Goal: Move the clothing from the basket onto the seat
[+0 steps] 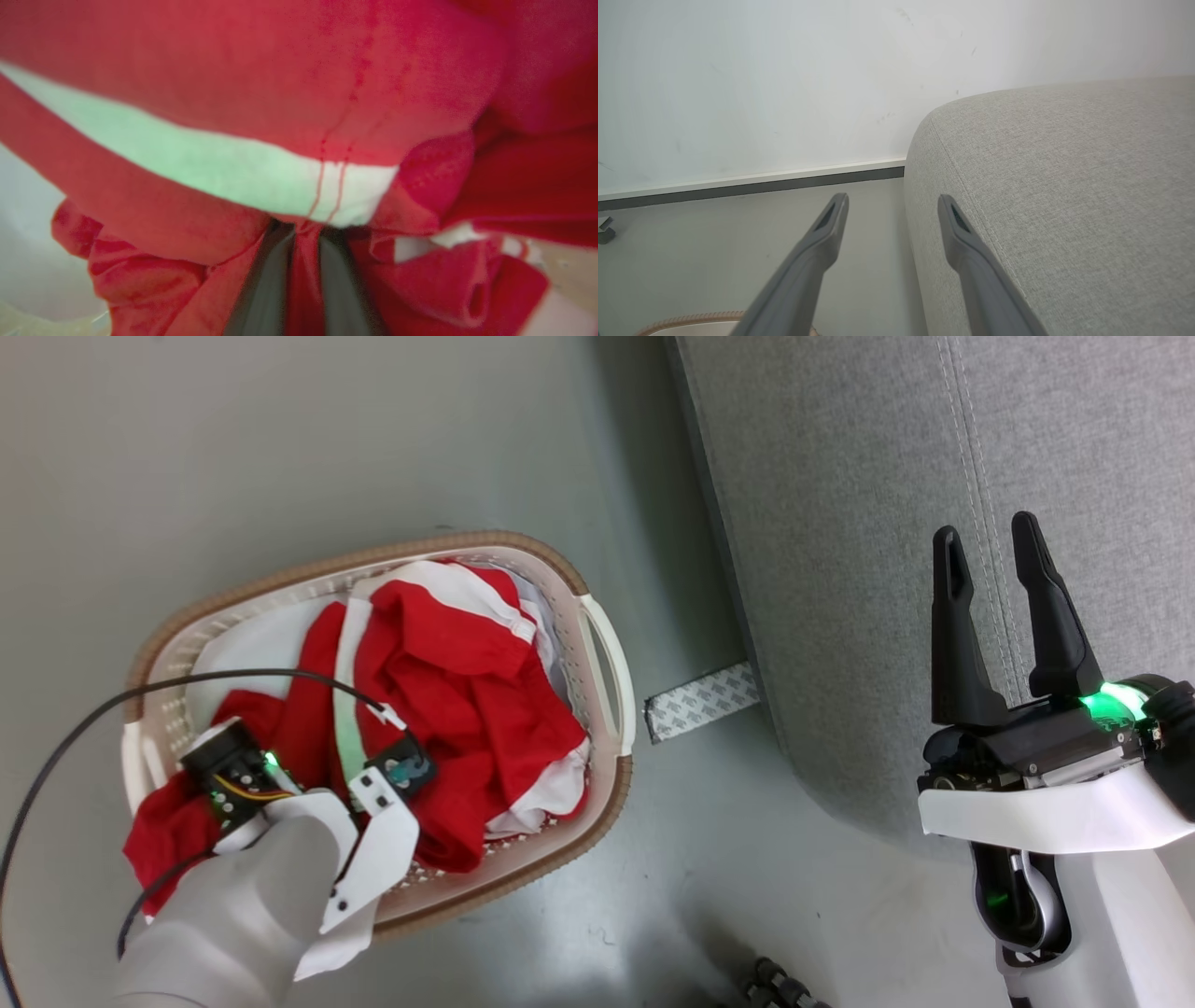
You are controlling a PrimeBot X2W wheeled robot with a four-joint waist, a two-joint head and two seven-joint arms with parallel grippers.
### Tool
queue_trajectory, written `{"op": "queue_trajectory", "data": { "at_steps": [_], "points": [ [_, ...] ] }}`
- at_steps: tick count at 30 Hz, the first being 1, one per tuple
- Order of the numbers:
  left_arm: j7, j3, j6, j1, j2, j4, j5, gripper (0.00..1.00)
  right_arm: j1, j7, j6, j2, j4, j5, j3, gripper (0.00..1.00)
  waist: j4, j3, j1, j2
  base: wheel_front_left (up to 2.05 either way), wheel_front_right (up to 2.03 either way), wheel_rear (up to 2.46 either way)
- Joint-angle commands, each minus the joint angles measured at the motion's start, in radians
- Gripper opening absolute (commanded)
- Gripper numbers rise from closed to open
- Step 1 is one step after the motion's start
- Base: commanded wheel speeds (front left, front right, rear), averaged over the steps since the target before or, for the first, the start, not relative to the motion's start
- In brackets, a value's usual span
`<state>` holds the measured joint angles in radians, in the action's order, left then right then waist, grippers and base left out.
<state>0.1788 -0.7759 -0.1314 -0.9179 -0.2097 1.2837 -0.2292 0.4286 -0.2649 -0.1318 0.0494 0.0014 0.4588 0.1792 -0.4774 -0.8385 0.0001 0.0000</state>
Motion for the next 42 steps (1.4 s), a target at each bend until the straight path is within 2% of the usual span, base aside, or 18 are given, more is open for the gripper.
{"op": "queue_trajectory", "data": {
  "at_steps": [1, 12, 21, 32, 42],
  "points": [
    [-0.013, -0.002, 0.003, -0.006, 0.009, 0.001, 0.016, 0.0, 0.012, 0.001, 0.002, 0.002, 0.008, -0.011, -0.007, 1.0, 0.013, 0.018, -0.0001, 0.0, 0.0, 0.0, 0.0],
    [-0.098, 0.003, 0.003, 0.055, 0.089, 0.0, 0.076, 0.0, -0.021, 0.001, 0.002, 0.003, 0.034, -0.075, -0.045, 1.0, 0.093, 0.197, -0.0001, 0.0, 0.0, 0.0, 0.0],
    [-0.2, 0.009, 0.003, 0.132, 0.152, -0.025, 0.164, 0.0, -0.08, 0.001, 0.002, 0.003, 0.067, -0.15, -0.091, 1.0, 0.201, 0.393, -0.0001, 0.0, 0.0, 0.0, 0.0],
    [-0.318, 0.006, 0.003, 0.261, 0.158, -0.154, 0.362, 0.0, -0.168, 0.001, 0.002, 0.003, 0.117, -0.21, -0.105, 1.0, 0.325, 0.627, -0.0001, 0.0, 0.0, 0.0, 0.0],
    [-0.393, 0.02, 0.003, 0.294, 0.158, -0.288, 0.554, 0.0, -0.249, 0.001, 0.002, 0.003, 0.148, -0.219, -0.095, 1.0, 0.4, 0.75, -0.0001, 0.0, 0.0, 0.0, 0.0]
  ]
}}
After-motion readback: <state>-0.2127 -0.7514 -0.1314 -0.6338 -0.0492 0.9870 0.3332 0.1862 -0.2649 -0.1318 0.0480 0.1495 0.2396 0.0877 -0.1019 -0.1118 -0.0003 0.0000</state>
